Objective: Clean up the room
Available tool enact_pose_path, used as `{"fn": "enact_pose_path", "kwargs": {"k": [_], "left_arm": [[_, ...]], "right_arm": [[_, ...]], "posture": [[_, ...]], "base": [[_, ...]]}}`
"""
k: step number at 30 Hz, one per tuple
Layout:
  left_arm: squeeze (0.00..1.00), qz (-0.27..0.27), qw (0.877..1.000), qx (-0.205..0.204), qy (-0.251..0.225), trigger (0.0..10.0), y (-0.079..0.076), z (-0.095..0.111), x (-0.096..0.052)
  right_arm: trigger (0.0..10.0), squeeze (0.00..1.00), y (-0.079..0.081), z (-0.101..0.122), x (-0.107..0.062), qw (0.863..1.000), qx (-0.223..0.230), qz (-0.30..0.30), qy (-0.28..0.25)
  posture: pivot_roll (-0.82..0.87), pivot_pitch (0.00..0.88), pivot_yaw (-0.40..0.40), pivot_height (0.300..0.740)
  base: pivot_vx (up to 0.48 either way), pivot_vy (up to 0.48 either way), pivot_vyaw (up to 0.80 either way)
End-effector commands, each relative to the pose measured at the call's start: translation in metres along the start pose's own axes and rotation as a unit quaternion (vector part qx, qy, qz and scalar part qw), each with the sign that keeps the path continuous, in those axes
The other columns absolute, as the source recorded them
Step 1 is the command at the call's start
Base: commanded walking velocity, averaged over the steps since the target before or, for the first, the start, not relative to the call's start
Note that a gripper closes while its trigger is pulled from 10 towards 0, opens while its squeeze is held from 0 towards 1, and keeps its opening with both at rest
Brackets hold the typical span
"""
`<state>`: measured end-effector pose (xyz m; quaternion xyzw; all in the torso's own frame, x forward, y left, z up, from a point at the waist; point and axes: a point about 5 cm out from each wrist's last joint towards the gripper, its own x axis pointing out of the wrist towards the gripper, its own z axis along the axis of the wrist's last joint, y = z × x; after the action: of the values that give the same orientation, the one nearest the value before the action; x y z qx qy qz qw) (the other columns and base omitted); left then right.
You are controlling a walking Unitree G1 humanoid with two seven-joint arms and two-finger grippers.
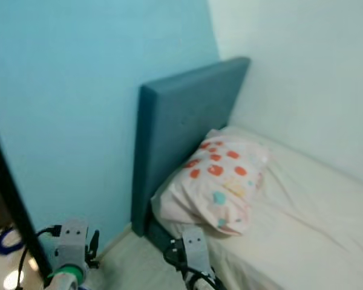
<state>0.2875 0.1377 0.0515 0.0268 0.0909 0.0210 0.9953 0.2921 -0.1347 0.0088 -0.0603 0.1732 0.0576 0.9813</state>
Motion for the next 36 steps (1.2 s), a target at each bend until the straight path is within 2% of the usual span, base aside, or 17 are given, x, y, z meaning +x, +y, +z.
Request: {"fn": "enact_pose_path", "kwargs": {"k": [1, 36], "left_arm": [[0.0, 0.0, 1.0, 0.007, 0.024, 10.0, 0.001, -0.0113, -0.0045], [0.0, 0.005, 1.0, 0.002, 0.017, 10.0, 0.0013, -0.0116, -0.007]], "right_arm": [[10.0, 0.0, 0.0008, -0.0052, -0.0015, 1.0, 0.002, -0.001, 0.012], [10.0, 0.0, -0.0033, -0.0083, -0.0039, 1.0, 0.006, -0.015, 0.014]], "posture": [[0.03, 0.018, -0.044, 0.74], [0.03, 0.021, -0.039, 0.74]], "base": [[0.0, 0.0, -0.8], [0.0, 0.0, -0.8]]}}
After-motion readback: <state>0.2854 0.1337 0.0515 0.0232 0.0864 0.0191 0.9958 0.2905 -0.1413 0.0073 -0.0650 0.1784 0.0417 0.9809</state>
